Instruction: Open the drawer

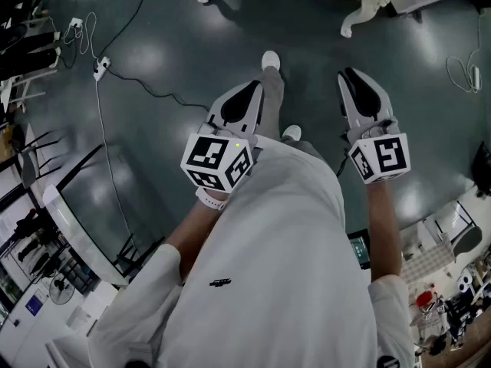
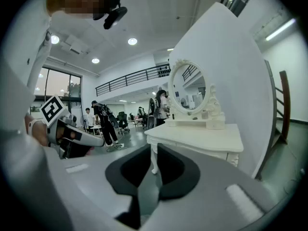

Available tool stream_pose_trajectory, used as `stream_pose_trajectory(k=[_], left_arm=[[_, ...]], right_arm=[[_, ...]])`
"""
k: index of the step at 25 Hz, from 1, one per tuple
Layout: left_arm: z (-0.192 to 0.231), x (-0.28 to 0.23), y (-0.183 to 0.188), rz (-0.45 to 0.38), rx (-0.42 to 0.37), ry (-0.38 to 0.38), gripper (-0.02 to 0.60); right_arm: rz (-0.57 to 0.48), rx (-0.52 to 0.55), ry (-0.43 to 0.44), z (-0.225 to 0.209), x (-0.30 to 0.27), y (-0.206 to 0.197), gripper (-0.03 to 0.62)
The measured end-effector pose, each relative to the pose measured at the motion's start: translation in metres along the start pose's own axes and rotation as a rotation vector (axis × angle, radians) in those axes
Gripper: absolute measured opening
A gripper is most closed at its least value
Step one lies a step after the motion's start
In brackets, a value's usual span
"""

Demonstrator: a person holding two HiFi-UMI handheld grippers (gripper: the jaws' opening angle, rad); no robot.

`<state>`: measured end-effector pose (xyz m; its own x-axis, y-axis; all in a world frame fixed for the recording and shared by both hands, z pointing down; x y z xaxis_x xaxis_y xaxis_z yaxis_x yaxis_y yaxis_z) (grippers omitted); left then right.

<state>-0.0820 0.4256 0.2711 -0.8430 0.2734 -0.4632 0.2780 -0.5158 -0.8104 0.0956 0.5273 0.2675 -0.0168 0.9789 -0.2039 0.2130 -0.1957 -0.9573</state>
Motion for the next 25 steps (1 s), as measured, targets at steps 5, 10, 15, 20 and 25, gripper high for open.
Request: stream_pose_trajectory(k=[5, 10, 15, 20, 25], left_arm=[[-0.040, 0.051, -0.019, -0.003, -0.037, 0.007, 0.011], [-0.055, 0.082, -0.024, -0.019, -0.035, 0.029, 0.011], [-0.047, 0.105, -0.019, -0.046, -0.033, 0.054, 0.011], [-0.023, 0.127, -0.009, -0.083, -0.005, 0.075, 0.011], [0.012, 0.136, 0.006, -0.118, 0.030, 0.085, 0.011]], right_arm=[[0.020, 0.076, 0.021, 0.050, 0.075, 0.013, 0.012], [0.027, 0.011, 0.044, 0.085, 0.103, 0.011, 0.011], [0.013, -0.056, 0.051, 0.107, 0.099, 0.010, 0.011], [0.011, -0.026, 0.095, 0.135, 0.070, 0.023, 0.011], [0.023, -0.016, 0.099, 0.154, 0.030, 0.036, 0.011]])
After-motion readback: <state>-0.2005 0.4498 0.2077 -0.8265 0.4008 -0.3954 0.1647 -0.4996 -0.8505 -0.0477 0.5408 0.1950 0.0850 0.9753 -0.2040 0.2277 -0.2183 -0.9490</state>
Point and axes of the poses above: the fingertips, and each gripper's own axes: x backward along the fingers, z to its left, y out of its top, the point moved 4 cm from there along x, backward along the fingers, and after that the axes turned 1 degree about -z, right-handed, at the moved point
